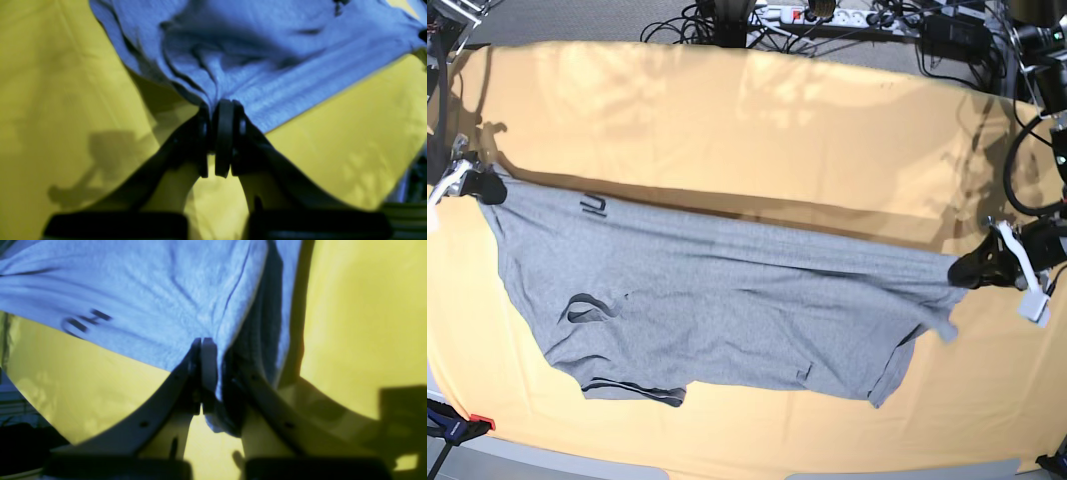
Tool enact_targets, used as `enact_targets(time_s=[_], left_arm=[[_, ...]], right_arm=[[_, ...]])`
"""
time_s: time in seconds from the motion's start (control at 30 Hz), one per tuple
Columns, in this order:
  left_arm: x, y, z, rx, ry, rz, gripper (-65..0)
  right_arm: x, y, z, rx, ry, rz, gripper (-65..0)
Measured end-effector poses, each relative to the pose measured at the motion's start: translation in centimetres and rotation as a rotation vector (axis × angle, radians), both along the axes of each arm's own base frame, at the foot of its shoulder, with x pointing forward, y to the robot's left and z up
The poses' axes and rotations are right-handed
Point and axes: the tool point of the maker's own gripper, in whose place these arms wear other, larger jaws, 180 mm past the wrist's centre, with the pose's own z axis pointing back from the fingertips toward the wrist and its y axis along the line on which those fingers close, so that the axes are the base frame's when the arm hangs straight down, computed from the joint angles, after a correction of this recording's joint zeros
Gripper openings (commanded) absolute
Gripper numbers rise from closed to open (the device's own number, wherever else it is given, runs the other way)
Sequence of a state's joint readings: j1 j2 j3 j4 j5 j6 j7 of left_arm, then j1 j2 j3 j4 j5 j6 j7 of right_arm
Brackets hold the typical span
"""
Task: Layout the t-shirt on the table in an organized manner, then fold the t-shirt properly
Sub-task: 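Hold the shirt with both grippers and stretch it taut between them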
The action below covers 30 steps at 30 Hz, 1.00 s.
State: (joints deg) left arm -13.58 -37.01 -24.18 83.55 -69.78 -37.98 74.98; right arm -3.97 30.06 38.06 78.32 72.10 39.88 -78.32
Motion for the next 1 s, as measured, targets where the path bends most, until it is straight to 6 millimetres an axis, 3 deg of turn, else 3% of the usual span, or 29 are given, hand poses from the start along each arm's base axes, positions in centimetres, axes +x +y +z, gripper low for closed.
enact_targets(time_s=[0.1, 0.43, 0.63, 0.87, 1.0], left_arm=[[0.8, 0.4, 1.7, 0.02, -0.072, -0.006, -65.0], [-1.1, 0.6, -2.0, 0.032, 0.056, 0.018, -65.0], [-4.6, 0.1, -5.4, 0.018, 0.202, -0.016, -65.0], [-6.6, -0.4, -5.2, -0.042, 0.22, -0.083, -65.0], [-6.7, -0.1, -5.2, -0.031, 0.226, -0.083, -65.0]], right_arm=[[0.3, -0.3, 1.3, 0.009, -0.032, 0.01, -65.0], [-0.2, -0.6, 1.1, -0.007, -0.001, 0.027, -65.0], [-2.7, -0.6, -0.7, -0.006, 0.073, 0.027, -65.0], [-3.8, -0.6, -1.3, -0.004, 0.099, 0.027, -65.0], [-6.0, -0.4, -2.2, -0.027, 0.15, 0.048, -65.0]])
